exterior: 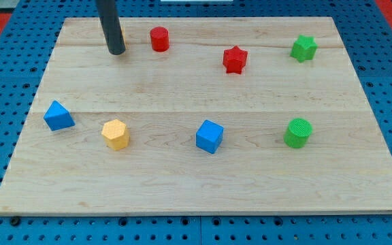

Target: Move the red circle diagonally to the top left of the red star

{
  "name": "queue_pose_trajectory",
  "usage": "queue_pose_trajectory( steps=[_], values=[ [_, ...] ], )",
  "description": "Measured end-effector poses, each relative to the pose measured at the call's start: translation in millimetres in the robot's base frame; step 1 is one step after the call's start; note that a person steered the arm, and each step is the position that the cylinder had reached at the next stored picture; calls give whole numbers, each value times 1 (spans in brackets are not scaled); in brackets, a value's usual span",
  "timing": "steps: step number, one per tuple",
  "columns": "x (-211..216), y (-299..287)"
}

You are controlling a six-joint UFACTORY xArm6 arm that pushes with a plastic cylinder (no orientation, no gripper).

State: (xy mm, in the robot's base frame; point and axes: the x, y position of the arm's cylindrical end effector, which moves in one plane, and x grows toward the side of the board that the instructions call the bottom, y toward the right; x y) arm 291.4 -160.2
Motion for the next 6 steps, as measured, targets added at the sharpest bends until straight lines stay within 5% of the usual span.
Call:
queue_pose_trajectory(
  steps=[4, 6],
  values=[
    [-3, 19],
    [-41, 106]
  ],
)
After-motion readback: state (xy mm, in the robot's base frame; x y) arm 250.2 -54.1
